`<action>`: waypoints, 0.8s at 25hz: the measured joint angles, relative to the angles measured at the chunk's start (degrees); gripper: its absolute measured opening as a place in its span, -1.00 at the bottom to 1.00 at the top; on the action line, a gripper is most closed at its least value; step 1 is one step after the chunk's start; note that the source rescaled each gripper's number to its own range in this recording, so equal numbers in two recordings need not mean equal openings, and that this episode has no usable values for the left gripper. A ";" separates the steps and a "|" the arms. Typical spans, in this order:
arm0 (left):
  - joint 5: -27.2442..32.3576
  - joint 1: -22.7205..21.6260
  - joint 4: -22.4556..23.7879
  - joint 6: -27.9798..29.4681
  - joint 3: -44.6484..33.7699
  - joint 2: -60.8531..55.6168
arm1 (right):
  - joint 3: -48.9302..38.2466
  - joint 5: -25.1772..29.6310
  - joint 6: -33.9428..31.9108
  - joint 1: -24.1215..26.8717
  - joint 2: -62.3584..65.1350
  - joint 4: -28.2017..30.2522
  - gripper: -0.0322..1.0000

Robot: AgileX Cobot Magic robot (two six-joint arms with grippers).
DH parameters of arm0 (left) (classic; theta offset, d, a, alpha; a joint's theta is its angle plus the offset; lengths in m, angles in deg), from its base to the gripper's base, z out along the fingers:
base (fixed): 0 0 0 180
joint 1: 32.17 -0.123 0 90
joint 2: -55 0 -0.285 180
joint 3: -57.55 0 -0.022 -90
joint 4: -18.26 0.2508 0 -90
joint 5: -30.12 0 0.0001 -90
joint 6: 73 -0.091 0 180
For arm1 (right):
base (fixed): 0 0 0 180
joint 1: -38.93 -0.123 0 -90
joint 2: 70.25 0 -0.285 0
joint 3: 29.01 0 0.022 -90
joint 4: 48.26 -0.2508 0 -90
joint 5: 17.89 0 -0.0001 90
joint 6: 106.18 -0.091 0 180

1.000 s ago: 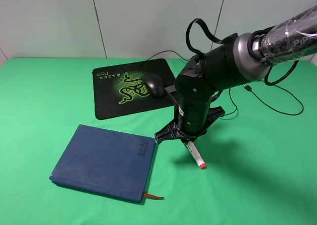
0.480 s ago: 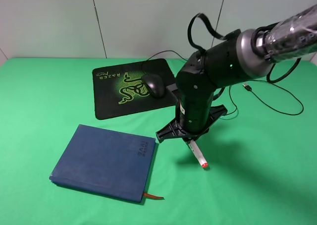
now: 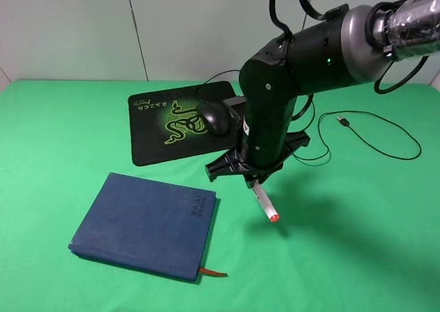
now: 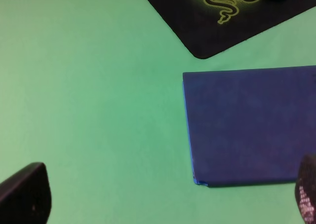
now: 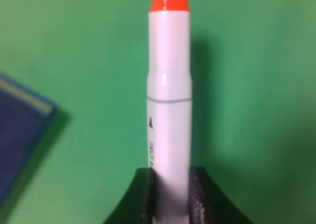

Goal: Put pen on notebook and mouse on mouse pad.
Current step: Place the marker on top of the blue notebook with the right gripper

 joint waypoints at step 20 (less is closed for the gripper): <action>0.00 0.00 0.00 0.00 0.00 0.00 | 15.12 2.02 10.65 -6.39 -2.42 -12.11 -0.90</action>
